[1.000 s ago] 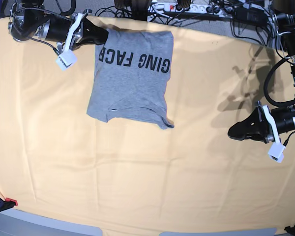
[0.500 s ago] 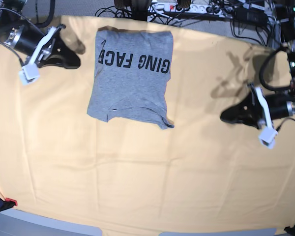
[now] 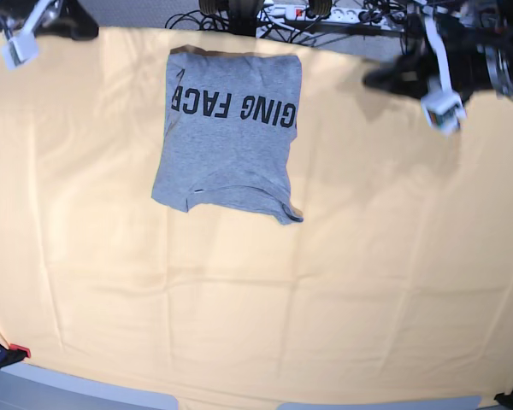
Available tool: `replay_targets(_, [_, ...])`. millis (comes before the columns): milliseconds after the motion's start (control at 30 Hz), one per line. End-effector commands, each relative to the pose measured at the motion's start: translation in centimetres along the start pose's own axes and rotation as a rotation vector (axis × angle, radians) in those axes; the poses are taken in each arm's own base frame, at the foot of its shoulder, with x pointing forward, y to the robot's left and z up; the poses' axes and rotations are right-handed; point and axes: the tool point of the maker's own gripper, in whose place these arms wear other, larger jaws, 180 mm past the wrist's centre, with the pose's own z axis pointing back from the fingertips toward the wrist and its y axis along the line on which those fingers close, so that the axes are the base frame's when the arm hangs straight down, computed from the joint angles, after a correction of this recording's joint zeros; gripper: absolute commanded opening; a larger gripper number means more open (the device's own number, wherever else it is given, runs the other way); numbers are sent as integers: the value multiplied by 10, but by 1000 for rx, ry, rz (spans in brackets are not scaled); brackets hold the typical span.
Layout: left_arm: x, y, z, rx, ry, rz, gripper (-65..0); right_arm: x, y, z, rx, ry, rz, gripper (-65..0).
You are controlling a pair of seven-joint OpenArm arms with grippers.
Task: Layout the t-shirt on the table in an organized manner, then fold the t-shirt properly
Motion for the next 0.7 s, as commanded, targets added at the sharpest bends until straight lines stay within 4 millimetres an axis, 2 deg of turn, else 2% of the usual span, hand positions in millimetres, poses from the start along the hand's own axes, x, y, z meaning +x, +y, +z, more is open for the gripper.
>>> replay_targets(0, [-6, -11, 3, -25, 18, 23, -650, -8, 9, 5, 14, 17, -23, -650])
replay_targets(167, [-60, -58, 8, -125, 157, 243, -650, -47, 26, 16, 28, 114, -159, -650])
replay_targets(300, [-92, -93, 12, -193, 195, 392, -650, -81, 16, 20, 22, 162, -301, -650])
replay_targets(400, [-116, -97, 11, -192, 191, 533, -650, -110, 4, 13, 39, 170, -445, -650])
replay_targets(533, [-148, -101, -2, -239, 188, 709, -650, -150, -1, -10, 117, 219, -607, -650])
replay_targets(567, [-159, -103, -7, -253, 206, 747, -650, -164, -1, -16, 130, 261, -638, -650])
replay_targets(667, [-211, -110, -17, -255, 354, 828, -650, -212, 6, -27, 160, 424, -708, -650])
